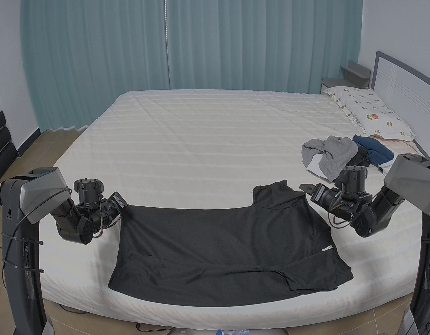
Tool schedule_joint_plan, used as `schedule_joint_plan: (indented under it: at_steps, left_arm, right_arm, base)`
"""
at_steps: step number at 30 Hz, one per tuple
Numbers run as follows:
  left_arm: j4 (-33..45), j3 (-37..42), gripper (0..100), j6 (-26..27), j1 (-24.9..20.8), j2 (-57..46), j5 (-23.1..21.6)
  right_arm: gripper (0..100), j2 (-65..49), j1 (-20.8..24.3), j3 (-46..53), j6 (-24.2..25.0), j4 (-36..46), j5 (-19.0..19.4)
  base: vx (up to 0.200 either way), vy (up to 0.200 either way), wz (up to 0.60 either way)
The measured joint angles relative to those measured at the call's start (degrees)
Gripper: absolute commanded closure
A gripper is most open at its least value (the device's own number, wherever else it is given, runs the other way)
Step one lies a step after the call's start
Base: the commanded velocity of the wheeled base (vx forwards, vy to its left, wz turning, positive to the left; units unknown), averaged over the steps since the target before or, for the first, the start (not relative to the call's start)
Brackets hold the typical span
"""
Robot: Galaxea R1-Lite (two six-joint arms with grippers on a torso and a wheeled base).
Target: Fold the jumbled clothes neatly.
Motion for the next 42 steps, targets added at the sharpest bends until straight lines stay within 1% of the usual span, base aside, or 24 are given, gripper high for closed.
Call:
schedule_joint_plan:
  at_steps: [5, 9, 13, 18, 19, 25, 31, 39, 42]
  left_arm:
    - [0.0, 0.2, 100, 0.1, 0.0, 0.0, -0.1]
    - [0.0, 0.3, 100, 0.1, 0.0, 0.0, -0.1]
    - [0.0, 0.3, 100, 0.2, 0.0, 0.0, -0.2]
    - [0.0, 0.3, 100, 0.2, 0.0, 0.1, -0.2]
    - [0.0, 0.3, 100, 0.2, 0.0, 0.1, -0.2]
    - [0.0, 0.2, 100, 0.2, 0.1, 0.2, -0.2]
    - [0.0, 0.1, 100, 0.2, 0.1, 0.2, -0.2]
    - [-0.1, 0.1, 100, 0.4, 0.0, 0.0, -0.1]
    - [-0.1, 0.2, 100, 0.6, 0.2, -0.3, -0.1]
  right_arm:
    - [0, 6.8, 0.5, -12.3, -3.3, 6.8, -2.2]
    - [0, 11.8, 0.5, -19.0, -4.5, 9.3, -3.7]
    - [0, 15.2, 0.2, -23.7, -5.0, 10.8, -4.4]
    - [0, 17.3, -0.4, -26.2, -5.2, 11.2, -4.5]
    - [100, 17.4, -0.4, -26.4, -5.2, 11.2, -4.5]
    - [100, 17.5, -0.9, -25.9, -5.0, 10.9, -3.9]
    - [100, 16.0, -1.8, -24.0, -4.0, 10.5, -2.6]
    - [100, 13.4, -2.6, -22.1, -2.4, 10.1, -1.6]
    - [100, 12.3, -2.6, -21.0, -0.6, 8.1, -1.2]
  base:
    - [0.0, 0.0, 0.0]
    - [0.0, 0.0, 0.0]
    - [0.0, 0.0, 0.0]
    - [0.0, 0.0, 0.0]
    - [0.0, 0.0, 0.0]
    - [0.0, 0.0, 0.0]
    - [0.0, 0.0, 0.0]
    - [0.0, 0.0, 0.0]
    - [0.0, 0.0, 0.0]
